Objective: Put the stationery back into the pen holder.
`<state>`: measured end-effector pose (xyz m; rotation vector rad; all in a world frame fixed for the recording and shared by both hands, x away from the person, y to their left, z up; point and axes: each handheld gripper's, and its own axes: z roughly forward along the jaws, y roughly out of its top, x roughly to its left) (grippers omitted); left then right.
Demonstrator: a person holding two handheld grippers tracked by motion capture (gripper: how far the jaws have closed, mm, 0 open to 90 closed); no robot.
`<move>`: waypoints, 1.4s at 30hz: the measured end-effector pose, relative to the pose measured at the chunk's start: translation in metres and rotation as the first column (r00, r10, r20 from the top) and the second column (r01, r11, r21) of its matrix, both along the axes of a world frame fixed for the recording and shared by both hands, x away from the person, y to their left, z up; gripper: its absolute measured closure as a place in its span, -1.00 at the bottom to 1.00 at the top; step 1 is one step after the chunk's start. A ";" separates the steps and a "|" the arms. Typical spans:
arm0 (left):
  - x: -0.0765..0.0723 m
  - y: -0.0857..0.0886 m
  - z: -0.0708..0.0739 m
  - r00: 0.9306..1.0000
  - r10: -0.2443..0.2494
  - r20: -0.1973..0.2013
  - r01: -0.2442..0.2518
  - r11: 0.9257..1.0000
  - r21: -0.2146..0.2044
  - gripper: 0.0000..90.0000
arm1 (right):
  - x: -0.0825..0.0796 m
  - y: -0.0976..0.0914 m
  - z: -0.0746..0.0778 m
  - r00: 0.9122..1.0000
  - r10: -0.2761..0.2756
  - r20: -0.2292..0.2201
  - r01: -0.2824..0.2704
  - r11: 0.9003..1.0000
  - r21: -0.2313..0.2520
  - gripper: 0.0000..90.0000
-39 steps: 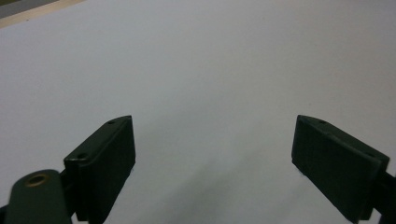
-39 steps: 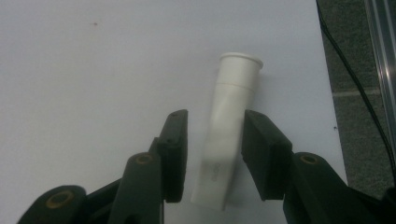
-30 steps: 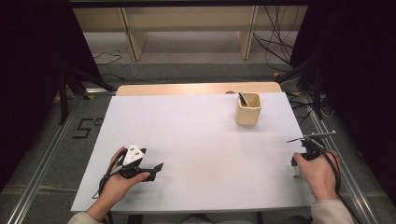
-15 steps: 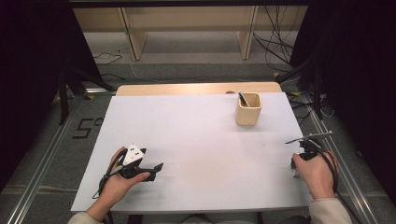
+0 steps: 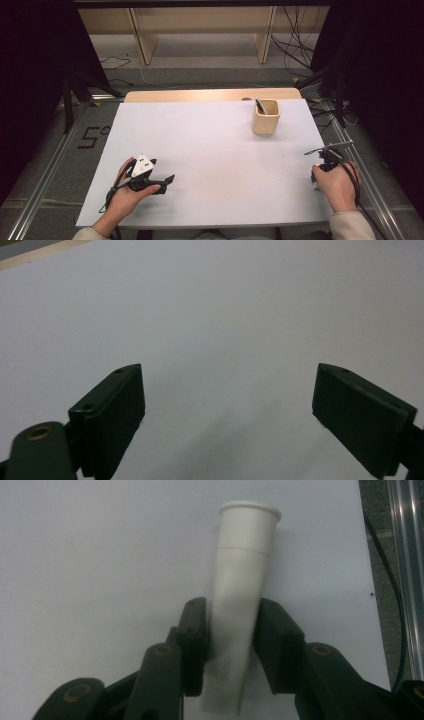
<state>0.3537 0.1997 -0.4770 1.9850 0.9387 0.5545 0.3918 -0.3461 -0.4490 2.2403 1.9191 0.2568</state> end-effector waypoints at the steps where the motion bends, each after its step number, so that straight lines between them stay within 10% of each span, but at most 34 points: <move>1: 0.000 0.000 0.000 1.000 0.000 0.001 0.000 1.000 0.000 -0.70 | 0.000 0.000 0.000 1.000 0.003 -0.003 -0.003 1.000 -0.003 0.49; 29: 0.000 0.000 0.000 1.000 -0.001 -0.001 0.001 1.000 0.000 -0.70 | 0.001 0.001 0.001 1.000 -0.023 -0.019 0.023 1.000 -0.014 0.58; 42: 0.000 0.000 0.000 1.000 -0.001 -0.002 0.001 1.000 0.001 -0.70 | 0.000 0.002 0.009 0.999 0.010 0.044 -0.010 1.000 -0.003 0.59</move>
